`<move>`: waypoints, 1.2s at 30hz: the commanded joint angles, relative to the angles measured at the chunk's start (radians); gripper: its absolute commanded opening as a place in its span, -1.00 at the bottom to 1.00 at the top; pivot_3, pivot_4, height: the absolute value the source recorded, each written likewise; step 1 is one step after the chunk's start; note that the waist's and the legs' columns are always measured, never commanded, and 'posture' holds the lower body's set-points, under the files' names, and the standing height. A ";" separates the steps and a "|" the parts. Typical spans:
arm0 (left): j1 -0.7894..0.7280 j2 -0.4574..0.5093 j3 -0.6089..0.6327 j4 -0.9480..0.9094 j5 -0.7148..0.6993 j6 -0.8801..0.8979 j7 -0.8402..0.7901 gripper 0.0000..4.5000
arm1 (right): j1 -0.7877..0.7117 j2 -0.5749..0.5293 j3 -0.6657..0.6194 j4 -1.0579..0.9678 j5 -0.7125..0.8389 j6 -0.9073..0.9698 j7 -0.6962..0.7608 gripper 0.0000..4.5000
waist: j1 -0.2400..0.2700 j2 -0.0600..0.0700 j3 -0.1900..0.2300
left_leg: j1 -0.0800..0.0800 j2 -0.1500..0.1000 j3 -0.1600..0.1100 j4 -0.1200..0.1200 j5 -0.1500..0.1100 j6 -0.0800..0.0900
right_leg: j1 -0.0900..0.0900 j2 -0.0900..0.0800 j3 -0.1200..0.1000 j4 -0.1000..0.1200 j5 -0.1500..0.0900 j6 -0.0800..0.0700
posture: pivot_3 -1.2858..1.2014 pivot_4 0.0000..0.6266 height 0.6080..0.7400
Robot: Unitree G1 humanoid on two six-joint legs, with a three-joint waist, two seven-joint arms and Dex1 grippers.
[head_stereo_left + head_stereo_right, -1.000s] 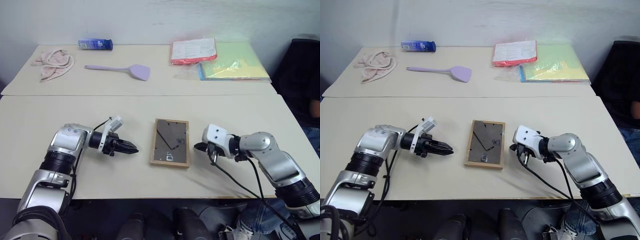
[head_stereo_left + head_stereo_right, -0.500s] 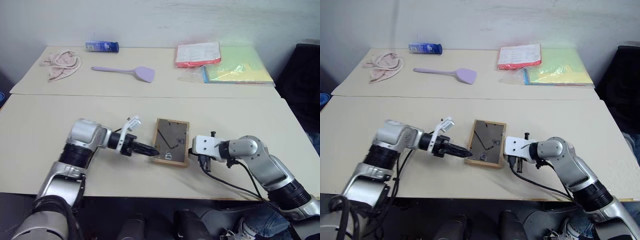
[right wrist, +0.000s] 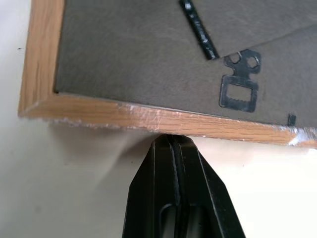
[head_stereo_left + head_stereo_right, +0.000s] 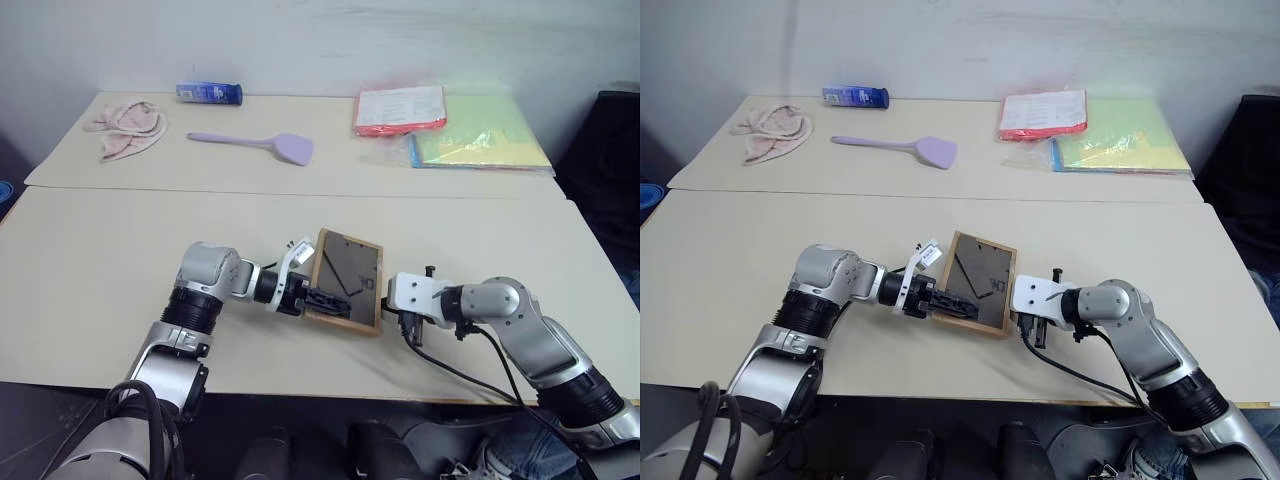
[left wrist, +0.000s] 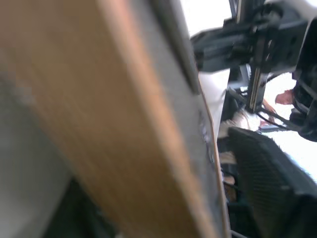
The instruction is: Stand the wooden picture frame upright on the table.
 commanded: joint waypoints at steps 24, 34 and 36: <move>-0.049 0.159 -0.008 -0.209 -0.198 -0.086 -0.166 -0.44 | -0.357 0.223 -0.321 -0.138 0.755 0.829 -0.128 1.00 | -0.023 0.005 0.009 | -0.023 -0.001 0.000 0.001 0.004 -0.003 | -0.028 -0.001 0.001 0.012 0.000 0.000 | 0.03 -0.52 1.00; -0.060 0.179 -0.023 -0.094 -0.133 -0.176 -0.142 -0.44 | -0.271 -0.004 -0.491 -0.281 0.989 0.860 -0.026 1.00 | -0.020 0.004 0.009 | -0.023 -0.001 0.000 0.001 0.005 -0.003 | -0.027 -0.002 0.001 0.009 0.000 0.000 | 0.03 -0.52 1.00; -0.069 0.186 -0.015 -0.087 -0.140 -0.173 -0.147 -0.44 | -0.198 -0.089 -0.445 -0.288 0.853 0.717 -0.027 1.00 | -0.023 0.004 0.009 | -0.023 -0.001 0.000 0.000 0.005 -0.003 | -0.027 -0.001 0.001 0.009 0.000 0.000 | 0.03 -0.52 1.00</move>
